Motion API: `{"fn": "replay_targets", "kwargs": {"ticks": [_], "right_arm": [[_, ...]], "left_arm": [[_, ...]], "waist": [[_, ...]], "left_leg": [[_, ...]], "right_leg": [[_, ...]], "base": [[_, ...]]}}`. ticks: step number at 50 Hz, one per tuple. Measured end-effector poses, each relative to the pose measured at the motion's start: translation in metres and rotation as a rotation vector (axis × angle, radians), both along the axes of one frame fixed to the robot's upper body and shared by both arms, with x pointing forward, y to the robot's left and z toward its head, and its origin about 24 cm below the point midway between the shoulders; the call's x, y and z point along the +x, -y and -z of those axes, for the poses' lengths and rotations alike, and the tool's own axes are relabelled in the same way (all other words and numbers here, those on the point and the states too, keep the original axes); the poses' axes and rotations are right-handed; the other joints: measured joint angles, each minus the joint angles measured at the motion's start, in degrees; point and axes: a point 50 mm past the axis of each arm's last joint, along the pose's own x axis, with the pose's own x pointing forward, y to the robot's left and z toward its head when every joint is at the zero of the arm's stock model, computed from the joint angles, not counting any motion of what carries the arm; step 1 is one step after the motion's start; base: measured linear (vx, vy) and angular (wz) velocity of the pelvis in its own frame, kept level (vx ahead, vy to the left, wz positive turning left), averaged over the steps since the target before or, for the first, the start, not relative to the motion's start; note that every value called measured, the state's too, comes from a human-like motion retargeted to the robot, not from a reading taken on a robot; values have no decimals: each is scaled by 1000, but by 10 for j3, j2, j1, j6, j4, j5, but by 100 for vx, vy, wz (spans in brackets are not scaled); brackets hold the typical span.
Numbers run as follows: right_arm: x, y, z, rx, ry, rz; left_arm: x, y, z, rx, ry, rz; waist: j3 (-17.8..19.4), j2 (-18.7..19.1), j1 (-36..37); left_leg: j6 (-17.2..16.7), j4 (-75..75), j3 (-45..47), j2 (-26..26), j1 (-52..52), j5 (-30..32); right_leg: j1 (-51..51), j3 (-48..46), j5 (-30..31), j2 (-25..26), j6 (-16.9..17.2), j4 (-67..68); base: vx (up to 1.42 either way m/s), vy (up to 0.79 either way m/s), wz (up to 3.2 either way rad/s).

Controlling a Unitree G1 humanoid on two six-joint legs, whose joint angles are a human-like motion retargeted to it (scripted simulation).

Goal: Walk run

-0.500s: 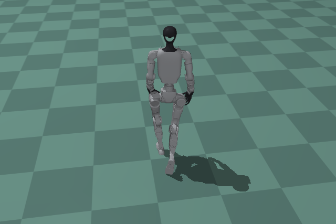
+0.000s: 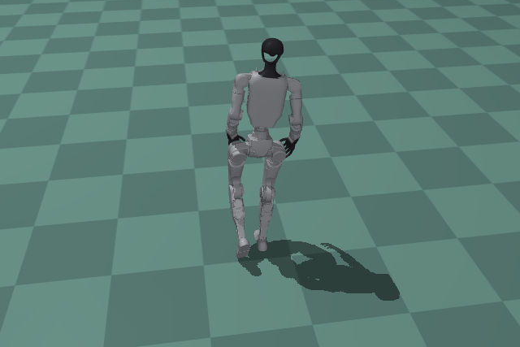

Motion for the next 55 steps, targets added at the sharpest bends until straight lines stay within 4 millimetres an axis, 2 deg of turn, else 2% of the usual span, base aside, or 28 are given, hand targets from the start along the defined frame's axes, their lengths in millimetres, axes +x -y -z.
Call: {"fn": "replay_targets", "kwargs": {"ticks": [3, 7, 10, 11, 12, 13, 15, 17, 18, 20, 21, 23, 26, 30, 31, 32, 33, 35, 37, 38, 40, 44, 47, 51, 52, 53, 54, 55], "right_arm": [[-2, 0, 1, 19, -5, -30], [-5, -6, 1, 89, 27, -38], [-8, -10, 1, 121, 20, -60], [-7, -12, 1, 125, 15, -72], [-7, -14, 1, 129, 8, -84], [-8, -17, 2, 134, -4, -97], [-8, -25, 4, 141, -26, -128], [1, -31, 6, 127, -41, -160], [3, -32, 7, 120, -55, -153], [3, -27, 5, 115, -53, -131], [3, -25, 2, 121, -16, -104], [5, -19, -4, 124, 74, -18], [10, -7, -16, 116, 221, 112], [19, 2, -25, 77, 336, 163], [21, 2, -24, 67, 328, 146], [22, 1, -23, 60, 315, 124], [23, -1, -21, 58, 289, 90], [18, -15, -14, 89, 199, -3], [17, -20, -7, 111, 117, -29], [19, -17, -6, 104, 80, -44], [20, -10, -1, 62, -3, -61], [17, -6, 5, 32, -79, -89], [18, -9, 2, 59, -30, -127], [14, -8, 2, 87, -12, -140], [12, -7, 2, 92, -24, -146], [9, -8, 3, 99, -43, -158], [6, -9, 4, 109, -69, -171], [3, -11, 6, 121, -97, -185]], "left_arm": [[-1, 3, -5, -34, 73, -75], [17, -4, -16, -56, 202, -114], [28, -10, -17, -25, 188, -57], [31, -12, -17, -8, 169, -23], [33, -14, -17, 10, 147, 7], [32, -16, -16, 30, 122, 30], [28, -18, -12, 56, 96, 51], [33, -28, -12, 79, 117, 7], [33, -26, -10, 81, 113, 10], [30, -17, -7, 64, 90, 37], [30, -14, -7, 55, 89, 44], [29, -9, -7, 42, 96, 60], [25, -4, -8, 33, 101, 102], [17, -11, -6, 66, 70, 157], [15, -13, -5, 75, 57, 170], [14, -16, -5, 81, 45, 182], [12, -18, -4, 83, 34, 192], [5, -30, -2, 99, -5, 187], [5, -33, 0, 125, -40, 208], [6, -31, 2, 130, -61, 203], [6, -26, 3, 119, -90, 183], [7, -17, -2, 72, 13, 58], [10, -20, -8, 59, 104, -36], [15, -22, -10, 72, 150, -70], [16, -22, -10, 74, 148, -69], [16, -22, -10, 76, 142, -64], [16, -24, -9, 81, 131, -56], [15, -26, -8, 87, 118, -46]], "waist": [[0, -26, 35], [4, -40, 95], [9, -48, 125], [10, -51, 124], [10, -56, 118], [7, -67, 102], [15, -92, 59], [25, -73, 29], [20, -38, 24], [14, 6, 24], [14, 12, 25], [15, 27, 15], [13, 47, -30], [12, 56, -79], [13, 53, -86], [13, 49, -92], [12, 40, -97], [11, 27, -75], [52, 63, -81], [44, 50, -74], [13, 6, -54], [8, -27, -16], [8, -42, 41], [16, -38, 84], [17, -40, 86], [17, -41, 92], [14, -44, 82], [9, -49, 64]], "left_leg": [[53, -98, 30, -22, -77, -78], [105, -352, 110, -20, -98, -153], [61, -477, 86, -46, -83, -184], [114, -473, 97, -46, -81, -126], [158, -461, 100, -53, -75, -109], [182, -433, 91, -71, -60, -174], [155, -319, -3, -101, -73, -249], [135, -270, -2, -61, -65, -290], [137, -295, 20, -14, -31, -297], [125, -334, 33, 30, 25, -308], [117, -360, 31, 28, 49, -295], [102, -409, 34, 27, 94, -256], [69, -458, 22, 30, 154, -167], [23, -477, -6, 30, 222, -42], [9, -466, -14, 28, 238, -13], [-9, -447, -24, 24, 250, 20], [-37, -415, -40, 16, 256, 59], [-85, -266, -3, 14, 224, 118], [-92, -45, -33, 81, 153, 118], [-94, -22, -45, 51, 126, 118], [-67, -46, -14, -6, 79, 91], [29, -110, 78, 14, -23, -42], [62, -267, 129, 16, -66, -108], [90, -463, 103, -18, -64, -152], [107, -476, 109, -18, -64, -132], [149, -471, 125, -17, -66, -84], [172, -442, 118, -26, -60, -113], [186, -402, 98, -41, -49, -181]], "right_leg": [[63, -1, 88, 10, 19, -72], [147, -4, 240, 50, 60, -136], [199, -12, 341, 71, 99, -132], [208, -4, 374, 77, 130, -114], [209, -1, 399, 79, 166, -78], [193, -7, 409, 74, 211, -3], [139, -39, 413, 71, 233, 194], [90, -2, 408, 103, 232, 281], [68, 10, 392, 122, 231, 271], [24, -10, 317, 102, 175, 269], [0, -19, 284, 80, 150, 260], [-45, -44, 226, 37, 120, 221], [-95, -67, 165, -8, 109, 97], [-123, 38, 80, 4, 99, -91], [-123, 41, 96, -5, 96, -109], [-122, 43, 120, -10, 81, -118], [-117, 44, 159, -6, 43, -108], [-102, 37, 99, 23, -19, -36], [-67, 69, 42, 77, 7, 9], [-42, 23, 41, 41, 9, -3], [-2, 33, 39, 4, 7, -39], [63, 24, 119, 2, 26, -95], [114, 29, 211, 14, 52, -130], [188, 5, 305, 40, 72, -136], [201, 3, 329, 44, 82, -125], [210, 14, 358, 49, 99, -103], [206, 17, 386, 55, 130, -59], [196, 16, 413, 61, 166, -4]], "base": [[126, -47, -29], [113, -46, -70], [127, -48, -55], [137, -56, -3], [123, -57, 23], [136, -67, 50], [152, -88, 49], [118, -57, -26], [106, -11, -36], [114, -19, -44], [119, -37, -47], [118, -33, 10], [125, -35, 93], [116, -44, 72], [132, -59, 41], [126, -56, 47], [130, -65, -2], [139, -76, -65], [128, -56, 39], [106, -37, 15], [108, -32, -32], [115, -36, -24], [105, -35, -102], [130, -24, -58], [129, -27, -22], [138, -29, -13], [147, -30, 30], [154, -30, 109]]}}
